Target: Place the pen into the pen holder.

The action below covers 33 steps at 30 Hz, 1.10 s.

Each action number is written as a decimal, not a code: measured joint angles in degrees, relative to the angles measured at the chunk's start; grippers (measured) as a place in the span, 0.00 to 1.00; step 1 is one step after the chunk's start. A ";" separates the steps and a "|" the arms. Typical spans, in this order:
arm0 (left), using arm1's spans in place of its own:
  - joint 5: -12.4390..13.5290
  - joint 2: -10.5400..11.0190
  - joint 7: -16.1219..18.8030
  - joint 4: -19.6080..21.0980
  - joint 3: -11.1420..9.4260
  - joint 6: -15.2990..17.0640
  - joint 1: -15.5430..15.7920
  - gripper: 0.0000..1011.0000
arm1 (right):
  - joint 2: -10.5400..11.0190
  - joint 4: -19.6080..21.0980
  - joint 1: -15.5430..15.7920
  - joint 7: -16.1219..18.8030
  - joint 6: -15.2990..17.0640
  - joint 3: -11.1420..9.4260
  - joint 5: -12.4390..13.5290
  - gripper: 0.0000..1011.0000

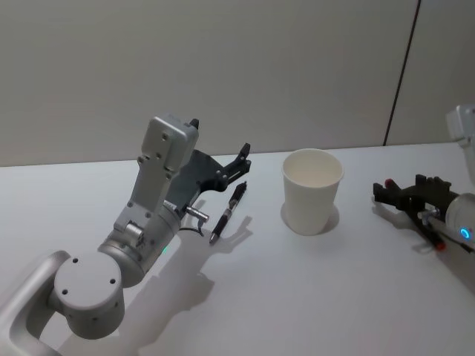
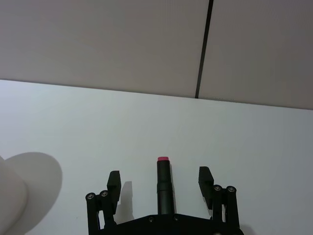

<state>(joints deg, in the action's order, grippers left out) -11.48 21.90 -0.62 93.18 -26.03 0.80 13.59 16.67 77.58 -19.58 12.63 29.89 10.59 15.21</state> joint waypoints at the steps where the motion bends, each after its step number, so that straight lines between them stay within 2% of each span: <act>1: 0.00 0.00 0.00 0.00 0.00 0.00 0.00 0.99 | 0.02 0.00 -0.01 0.02 0.09 0.00 -0.03 0.99; 12: 0.00 0.00 0.00 0.00 0.00 0.00 0.00 0.99 | 0.07 -0.69 0.01 0.42 1.74 0.06 -0.34 0.99; 33: 0.00 0.00 0.00 0.00 0.00 0.00 0.00 0.99 | -0.15 -1.15 0.09 0.54 2.48 0.19 0.23 0.99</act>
<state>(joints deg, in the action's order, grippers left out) -11.48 21.90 -0.62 93.18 -26.02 0.80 13.59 16.52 76.43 -19.49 13.17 32.37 10.78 15.44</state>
